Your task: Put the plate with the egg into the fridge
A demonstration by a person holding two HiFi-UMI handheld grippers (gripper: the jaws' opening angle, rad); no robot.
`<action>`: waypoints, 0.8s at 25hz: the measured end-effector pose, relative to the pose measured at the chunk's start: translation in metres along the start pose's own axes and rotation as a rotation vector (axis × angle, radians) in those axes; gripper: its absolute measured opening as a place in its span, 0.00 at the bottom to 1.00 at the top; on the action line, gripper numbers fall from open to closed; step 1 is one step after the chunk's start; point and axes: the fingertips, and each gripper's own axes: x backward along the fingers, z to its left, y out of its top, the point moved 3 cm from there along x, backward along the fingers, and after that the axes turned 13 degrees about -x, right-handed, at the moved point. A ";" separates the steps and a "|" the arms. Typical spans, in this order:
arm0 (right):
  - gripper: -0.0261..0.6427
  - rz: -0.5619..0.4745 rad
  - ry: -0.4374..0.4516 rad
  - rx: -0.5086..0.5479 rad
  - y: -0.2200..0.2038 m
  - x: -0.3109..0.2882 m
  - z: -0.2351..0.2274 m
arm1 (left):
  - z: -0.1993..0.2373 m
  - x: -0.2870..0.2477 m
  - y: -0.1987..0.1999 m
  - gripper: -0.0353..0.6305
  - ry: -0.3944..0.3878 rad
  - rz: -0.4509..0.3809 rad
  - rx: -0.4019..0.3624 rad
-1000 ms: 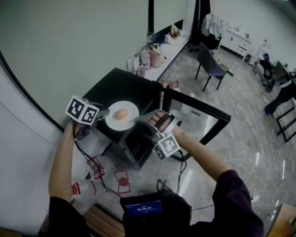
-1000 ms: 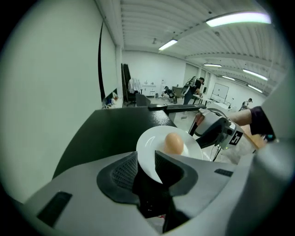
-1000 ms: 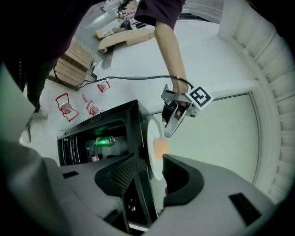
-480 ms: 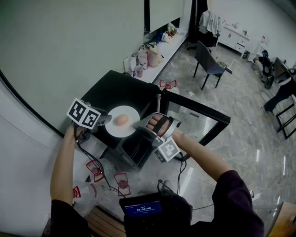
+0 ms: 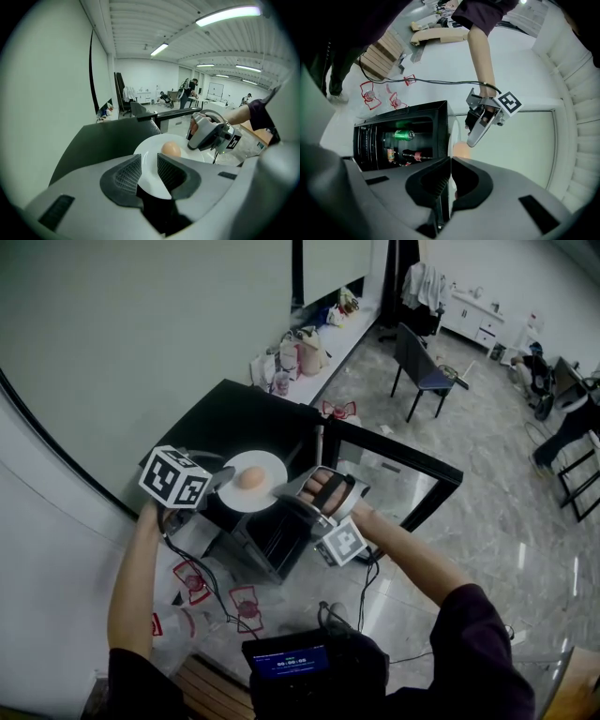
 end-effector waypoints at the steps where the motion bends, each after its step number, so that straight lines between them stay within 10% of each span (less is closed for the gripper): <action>1: 0.07 0.008 -0.011 0.005 0.001 0.004 0.002 | -0.006 0.003 0.004 0.20 0.011 -0.022 -0.007; 20: 0.07 0.074 -0.159 -0.130 -0.034 0.114 0.023 | -0.168 0.002 0.105 0.20 0.359 -0.436 -0.188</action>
